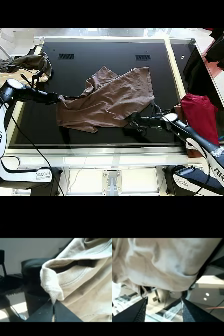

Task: Fold the shirts.

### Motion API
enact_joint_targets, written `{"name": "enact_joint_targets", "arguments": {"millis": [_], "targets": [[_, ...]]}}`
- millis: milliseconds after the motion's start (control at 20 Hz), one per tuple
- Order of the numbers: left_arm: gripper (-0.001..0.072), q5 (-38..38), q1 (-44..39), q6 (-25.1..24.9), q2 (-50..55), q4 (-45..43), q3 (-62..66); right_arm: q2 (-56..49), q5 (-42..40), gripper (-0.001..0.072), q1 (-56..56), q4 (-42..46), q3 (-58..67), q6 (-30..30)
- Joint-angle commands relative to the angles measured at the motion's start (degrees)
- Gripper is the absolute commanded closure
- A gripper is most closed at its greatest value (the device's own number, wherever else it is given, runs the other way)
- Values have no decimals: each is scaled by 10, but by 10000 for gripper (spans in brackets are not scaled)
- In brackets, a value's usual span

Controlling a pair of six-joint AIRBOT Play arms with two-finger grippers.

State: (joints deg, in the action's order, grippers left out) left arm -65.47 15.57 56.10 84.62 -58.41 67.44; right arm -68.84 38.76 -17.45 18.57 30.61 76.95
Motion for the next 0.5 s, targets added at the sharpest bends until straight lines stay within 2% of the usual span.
{"name": "enact_joint_targets", "arguments": {"millis": [0, 100, 300, 450], "targets": [[696, 0, 0, 0, 0, 0, 0, -26, -63, 262, -79, -31, 3, 27], [697, 0, 0, 0, 0, -1, 0, -43, -65, 261, -106, -49, 3, 51], [697, 1, 0, -7, 0, 0, 0, -50, -117, 262, -127, -106, 3, 61], [697, 1, 0, -15, 0, -1, 0, -82, -114, 262, -135, -136, 3, 79]]}}
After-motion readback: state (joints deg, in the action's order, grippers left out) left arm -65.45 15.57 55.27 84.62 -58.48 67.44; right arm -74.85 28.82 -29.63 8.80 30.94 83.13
